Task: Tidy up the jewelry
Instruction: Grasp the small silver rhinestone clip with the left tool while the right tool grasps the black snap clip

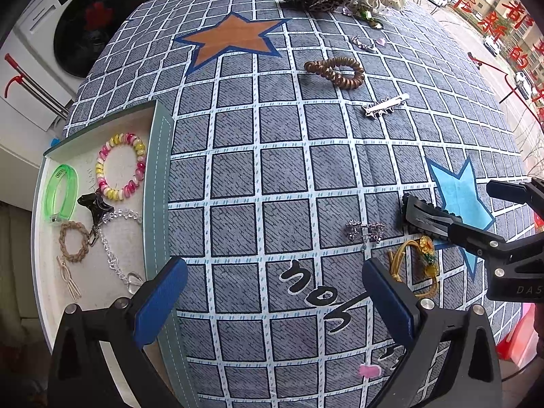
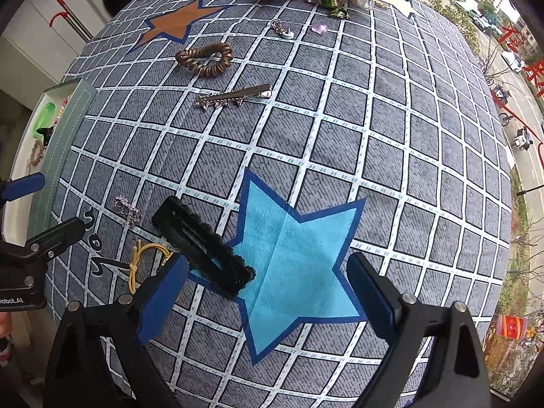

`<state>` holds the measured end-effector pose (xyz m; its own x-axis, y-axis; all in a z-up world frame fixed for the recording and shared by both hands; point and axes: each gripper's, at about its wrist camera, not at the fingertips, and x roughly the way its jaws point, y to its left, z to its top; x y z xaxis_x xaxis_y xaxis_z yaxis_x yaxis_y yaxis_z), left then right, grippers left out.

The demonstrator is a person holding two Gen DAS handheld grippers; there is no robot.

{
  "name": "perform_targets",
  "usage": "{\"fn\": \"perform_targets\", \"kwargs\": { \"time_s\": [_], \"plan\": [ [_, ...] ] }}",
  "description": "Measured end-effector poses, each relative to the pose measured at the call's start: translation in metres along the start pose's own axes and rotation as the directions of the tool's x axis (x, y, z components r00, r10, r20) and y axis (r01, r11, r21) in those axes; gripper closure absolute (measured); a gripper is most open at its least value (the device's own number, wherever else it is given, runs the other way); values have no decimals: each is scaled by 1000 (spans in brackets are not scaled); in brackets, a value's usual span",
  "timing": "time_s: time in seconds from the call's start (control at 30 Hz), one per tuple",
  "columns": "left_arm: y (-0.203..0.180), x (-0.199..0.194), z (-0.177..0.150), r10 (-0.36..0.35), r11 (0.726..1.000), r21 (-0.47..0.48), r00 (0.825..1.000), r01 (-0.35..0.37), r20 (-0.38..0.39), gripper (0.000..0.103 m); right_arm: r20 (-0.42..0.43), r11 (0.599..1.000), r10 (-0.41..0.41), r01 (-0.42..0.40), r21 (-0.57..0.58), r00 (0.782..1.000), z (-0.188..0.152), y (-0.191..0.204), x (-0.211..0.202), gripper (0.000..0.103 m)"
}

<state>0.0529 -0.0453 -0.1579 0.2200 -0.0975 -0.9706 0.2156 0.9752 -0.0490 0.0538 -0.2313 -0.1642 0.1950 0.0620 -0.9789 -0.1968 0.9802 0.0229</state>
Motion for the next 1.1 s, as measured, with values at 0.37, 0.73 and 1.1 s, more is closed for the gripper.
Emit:
{"fn": "perform_targets", "kwargs": {
  "time_s": [0.37, 0.73, 1.1],
  "plan": [
    [-21, 20, 7, -4, 999, 37, 1000, 5, -16, 0, -9, 985, -14, 12, -171, 1000, -32, 3, 1, 24],
    [-28, 30, 16, -8, 999, 34, 1000, 8, -9, 0, 54, 974, -15, 26, -223, 998, -18, 27, 3, 30],
    [-53, 29, 34, -40, 994, 99, 999, 37, 26, 34, 64, 977, -11, 24, -211, 998, 11, 45, 3, 56]
  ]
}}
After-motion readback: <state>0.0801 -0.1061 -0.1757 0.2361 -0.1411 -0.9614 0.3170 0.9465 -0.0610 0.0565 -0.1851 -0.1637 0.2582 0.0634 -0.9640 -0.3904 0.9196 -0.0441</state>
